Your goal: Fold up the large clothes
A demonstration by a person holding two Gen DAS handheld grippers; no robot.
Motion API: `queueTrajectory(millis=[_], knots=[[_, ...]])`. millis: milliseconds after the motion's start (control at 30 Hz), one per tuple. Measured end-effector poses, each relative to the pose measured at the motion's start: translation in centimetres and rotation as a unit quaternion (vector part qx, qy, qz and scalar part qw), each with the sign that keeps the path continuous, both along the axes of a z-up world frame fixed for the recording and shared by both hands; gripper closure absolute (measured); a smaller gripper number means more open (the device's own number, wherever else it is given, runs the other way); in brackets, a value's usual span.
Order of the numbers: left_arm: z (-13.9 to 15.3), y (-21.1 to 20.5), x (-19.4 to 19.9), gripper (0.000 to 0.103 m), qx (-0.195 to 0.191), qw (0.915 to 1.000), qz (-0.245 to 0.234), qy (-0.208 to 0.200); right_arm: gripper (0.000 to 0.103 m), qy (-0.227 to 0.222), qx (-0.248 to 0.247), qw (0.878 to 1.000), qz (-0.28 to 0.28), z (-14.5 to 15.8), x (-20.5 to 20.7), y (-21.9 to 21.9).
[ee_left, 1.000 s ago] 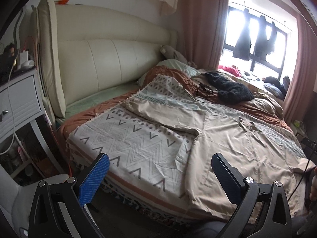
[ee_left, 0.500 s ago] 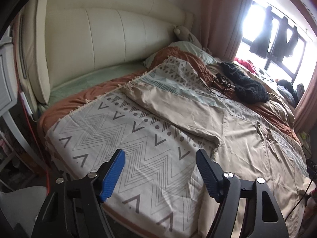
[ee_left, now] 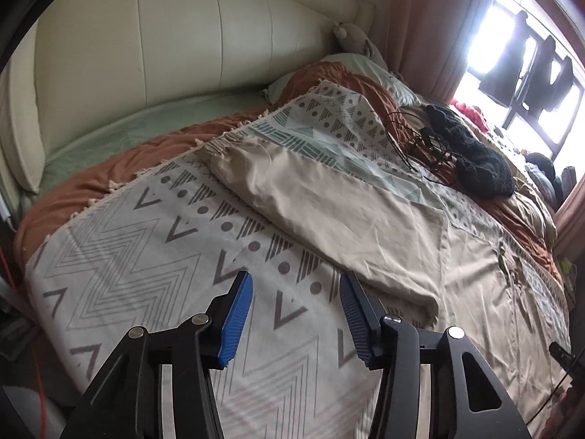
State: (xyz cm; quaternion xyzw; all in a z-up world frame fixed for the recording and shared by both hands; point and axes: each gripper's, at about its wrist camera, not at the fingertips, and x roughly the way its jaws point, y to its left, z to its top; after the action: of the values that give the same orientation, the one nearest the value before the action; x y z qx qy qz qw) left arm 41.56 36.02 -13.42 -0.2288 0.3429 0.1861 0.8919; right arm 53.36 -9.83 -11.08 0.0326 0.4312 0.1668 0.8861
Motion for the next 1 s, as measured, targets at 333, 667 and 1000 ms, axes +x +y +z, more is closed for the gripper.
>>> queueTrajectory(millis=[333,667,1000], knots=[[-4.7,6.1,7.2,0.063,-0.067,0.9967,0.043,0.017,0.043,0.012,0.005,1.0,0.023,-3.5,4.7,3.2],[-9.5,8.8,12.6,0.063,-0.093,0.9916,0.065,0.062,0.055,0.058,-0.006,0.998,0.006,-8.6,9.3,4.0],[-11.0,13.4,16.1,0.099,-0.129,0.9849,0.097,0.062,0.057,0.076,0.012,0.997,0.02,-9.6,10.0,6.8]])
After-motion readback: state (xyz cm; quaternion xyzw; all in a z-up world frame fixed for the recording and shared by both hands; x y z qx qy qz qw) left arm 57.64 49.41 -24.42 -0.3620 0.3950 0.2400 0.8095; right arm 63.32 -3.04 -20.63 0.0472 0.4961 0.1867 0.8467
